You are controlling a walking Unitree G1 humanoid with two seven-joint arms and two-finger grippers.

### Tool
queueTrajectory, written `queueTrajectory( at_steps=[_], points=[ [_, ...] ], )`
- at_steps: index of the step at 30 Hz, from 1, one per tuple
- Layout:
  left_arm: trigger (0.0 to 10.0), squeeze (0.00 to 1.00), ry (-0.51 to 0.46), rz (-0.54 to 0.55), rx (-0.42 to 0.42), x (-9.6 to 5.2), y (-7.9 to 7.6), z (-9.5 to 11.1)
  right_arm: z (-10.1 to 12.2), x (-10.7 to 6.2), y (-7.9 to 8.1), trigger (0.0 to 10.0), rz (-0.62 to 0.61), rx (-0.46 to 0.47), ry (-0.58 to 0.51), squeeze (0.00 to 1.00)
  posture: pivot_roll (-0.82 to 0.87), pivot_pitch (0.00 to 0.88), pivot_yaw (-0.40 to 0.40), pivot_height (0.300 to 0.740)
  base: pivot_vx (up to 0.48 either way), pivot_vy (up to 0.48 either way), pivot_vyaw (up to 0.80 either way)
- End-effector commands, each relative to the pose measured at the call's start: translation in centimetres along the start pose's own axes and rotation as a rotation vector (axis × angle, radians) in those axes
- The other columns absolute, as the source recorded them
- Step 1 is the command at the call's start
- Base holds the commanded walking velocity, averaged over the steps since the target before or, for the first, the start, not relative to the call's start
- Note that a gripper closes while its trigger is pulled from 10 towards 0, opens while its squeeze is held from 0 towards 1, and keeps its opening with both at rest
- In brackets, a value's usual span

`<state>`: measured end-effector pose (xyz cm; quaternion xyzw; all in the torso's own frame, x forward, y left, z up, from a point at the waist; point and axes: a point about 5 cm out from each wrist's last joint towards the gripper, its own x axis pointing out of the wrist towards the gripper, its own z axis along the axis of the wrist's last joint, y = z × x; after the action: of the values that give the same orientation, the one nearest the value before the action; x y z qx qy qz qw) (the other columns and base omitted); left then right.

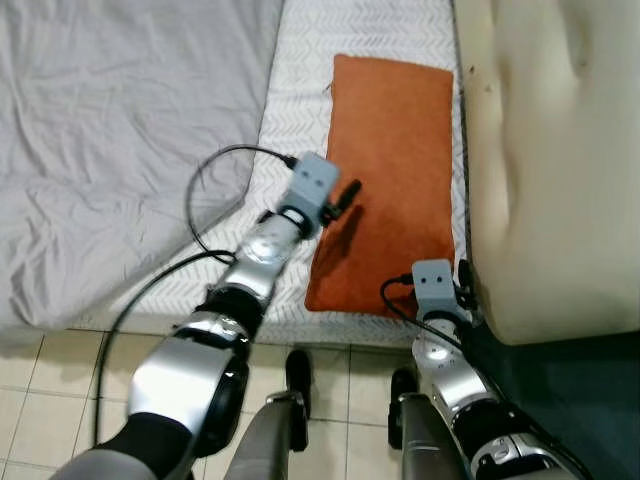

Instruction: Clean up the room

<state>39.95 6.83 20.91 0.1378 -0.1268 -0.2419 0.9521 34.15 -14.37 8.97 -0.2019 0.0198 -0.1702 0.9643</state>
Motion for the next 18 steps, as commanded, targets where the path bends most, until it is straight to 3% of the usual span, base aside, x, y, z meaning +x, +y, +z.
queueTrajectory(
  at_steps=[1,2,5,6,7,8,9,11,12,13,14,16,18],
  points=[
    [10.0,1.00,-0.004,0.001,0.002,-1.8,1.2,-1.7,-0.1,-0.8,0.7,10.0,0.026,0.004,-0.004,1.00,-0.19,0.515,0.079,0.740,0.000,0.000,0.77],
    [10.0,1.00,-0.004,0.001,0.002,-1.8,1.2,-1.7,-0.1,-0.8,0.7,10.0,0.026,0.004,-0.004,1.00,-0.19,0.515,0.079,0.740,0.000,0.000,0.77],
    [10.0,1.00,-0.024,0.050,-0.017,-4.1,4.0,-2.7,3.1,-0.6,0.2,10.0,0.031,0.078,-0.159,1.00,-0.17,0.513,0.061,0.740,0.000,0.000,0.75],
    [10.0,1.00,-0.024,0.050,-0.017,-4.1,4.0,-2.7,3.1,-0.6,0.2,10.0,0.031,0.078,-0.159,1.00,-0.17,0.513,0.061,0.740,0.000,0.000,0.72],
    [10.0,1.00,-0.028,0.056,-0.022,-4.2,4.2,-2.7,3.4,-0.6,0.1,10.0,0.034,0.090,-0.172,0.57,-0.17,0.513,0.061,0.740,0.000,0.000,0.49],
    [10.0,1.00,-0.026,0.054,-0.041,-4.6,4.3,-3.0,4.0,-0.5,0.1,10.0,0.048,0.144,-0.184,0.57,-0.16,0.514,0.056,0.740,0.000,0.000,0.49],
    [10.0,1.00,-0.024,0.042,-0.066,-5.0,4.2,-3.3,4.4,-0.4,0.0,10.0,0.067,0.209,-0.185,0.00,-0.15,0.513,0.054,0.740,0.000,0.000,0.00],
    [10.0,1.00,-0.004,-0.027,-0.118,-6.5,3.0,-4.5,4.4,0.2,0.2,10.0,0.124,0.355,-0.114,0.00,-0.14,0.510,0.051,0.740,0.000,0.000,0.00],
    [10.0,0.80,0.022,-0.074,-0.136,-7.6,1.8,-5.4,4.0,0.6,0.3,10.0,0.155,0.433,-0.050,0.00,-0.12,0.504,0.050,0.740,0.000,0.000,0.00],
    [10.0,0.00,0.054,-0.112,-0.153,-8.9,0.7,-6.4,3.3,0.9,0.5,10.0,0.181,0.515,0.023,0.00,-0.12,0.504,0.050,0.740,0.000,0.000,0.00],
    [10.0,0.00,0.054,-0.112,-0.153,-8.9,0.7,-6.4,3.3,0.9,0.5,10.0,0.181,0.515,0.023,0.00,-0.12,0.504,0.050,0.740,0.000,0.000,0.00],
    [10.0,0.00,0.125,-0.172,-0.213,-11.6,-1.6,-8.5,2.0,1.5,0.9,10.0,0.237,0.648,0.169,0.00,-0.10,0.490,0.040,0.740,0.000,0.000,0.00],
    [10.0,0.00,0.182,-0.195,-0.273,-13.5,-3.3,-10.4,0.8,1.6,1.5,10.0,0.302,0.719,0.284,0.00,-0.08,0.485,0.032,0.740,0.000,0.000,0.00]
  ],
)
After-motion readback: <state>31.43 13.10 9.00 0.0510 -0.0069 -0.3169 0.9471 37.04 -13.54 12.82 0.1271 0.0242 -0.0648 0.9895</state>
